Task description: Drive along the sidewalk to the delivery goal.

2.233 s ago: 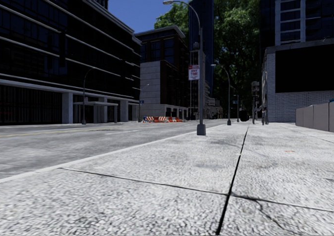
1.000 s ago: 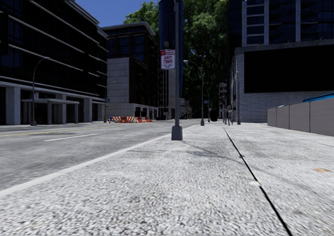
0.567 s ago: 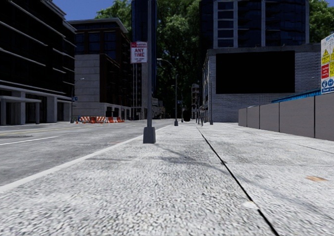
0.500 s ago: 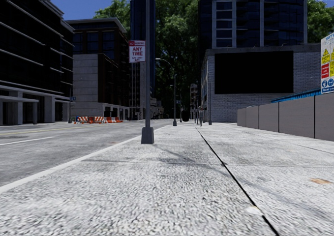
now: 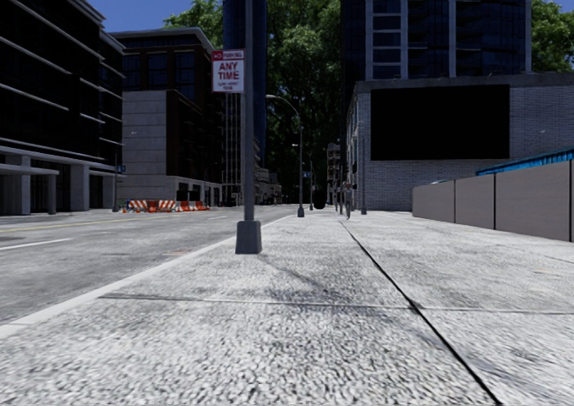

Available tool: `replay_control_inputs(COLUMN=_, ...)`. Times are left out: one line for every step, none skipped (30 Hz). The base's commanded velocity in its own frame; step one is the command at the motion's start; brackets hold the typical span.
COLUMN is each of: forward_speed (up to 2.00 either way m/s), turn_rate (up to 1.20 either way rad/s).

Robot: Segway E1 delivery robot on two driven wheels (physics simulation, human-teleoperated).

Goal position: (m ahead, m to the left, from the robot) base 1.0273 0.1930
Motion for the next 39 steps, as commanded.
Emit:
replay_control_inputs(forward_speed=1.47, turn_rate=0.0)
replay_control_inputs(forward_speed=1.47, turn_rate=0.0)
replay_control_inputs(forward_speed=1.47, turn_rate=0.0)
replay_control_inputs(forward_speed=1.47, turn_rate=0.0)
replay_control_inputs(forward_speed=1.46, turn_rate=0.0)
replay_control_inputs(forward_speed=1.46, turn_rate=0.0)
replay_control_inputs(forward_speed=1.45, turn_rate=0.0)
replay_control_inputs(forward_speed=1.44, turn_rate=0.0)
replay_control_inputs(forward_speed=1.44, turn_rate=0.0)
replay_control_inputs(forward_speed=1.44, turn_rate=0.0)
replay_control_inputs(forward_speed=1.44, turn_rate=0.0)
replay_control_inputs(forward_speed=1.44, turn_rate=0.0)
replay_control_inputs(forward_speed=1.44, turn_rate=0.0)
replay_control_inputs(forward_speed=1.44, turn_rate=0.0)
replay_control_inputs(forward_speed=1.44, turn_rate=0.0)
replay_control_inputs(forward_speed=1.43, turn_rate=0.0)
replay_control_inputs(forward_speed=1.43, turn_rate=0.0)
replay_control_inputs(forward_speed=1.43, turn_rate=0.0)
replay_control_inputs(forward_speed=1.28, turn_rate=0.0)
replay_control_inputs(forward_speed=0.0, turn_rate=0.0)
replay_control_inputs(forward_speed=0.0, turn_rate=0.0)
replay_control_inputs(forward_speed=0.0, turn_rate=0.0)
replay_control_inputs(forward_speed=0.0, turn_rate=0.0)
replay_control_inputs(forward_speed=0.0, turn_rate=0.0)
replay_control_inputs(forward_speed=0.0, turn_rate=0.0)
replay_control_inputs(forward_speed=0.0, turn_rate=0.0)
replay_control_inputs(forward_speed=0.0, turn_rate=0.0)
replay_control_inputs(forward_speed=0.0, turn_rate=0.0)
replay_control_inputs(forward_speed=0.0, turn_rate=0.0)
replay_control_inputs(forward_speed=0.0, turn_rate=0.0)
replay_control_inputs(forward_speed=0.0, turn_rate=0.0)
replay_control_inputs(forward_speed=0.0, turn_rate=0.0)
replay_control_inputs(forward_speed=0.0, turn_rate=0.0)
replay_control_inputs(forward_speed=0.0, turn_rate=0.0)
replay_control_inputs(forward_speed=0.0, turn_rate=0.0)
replay_control_inputs(forward_speed=0.0, turn_rate=0.0)
replay_control_inputs(forward_speed=0.0, turn_rate=0.0)
replay_control_inputs(forward_speed=0.0, turn_rate=0.0)
replay_control_inputs(forward_speed=0.0, turn_rate=0.0)
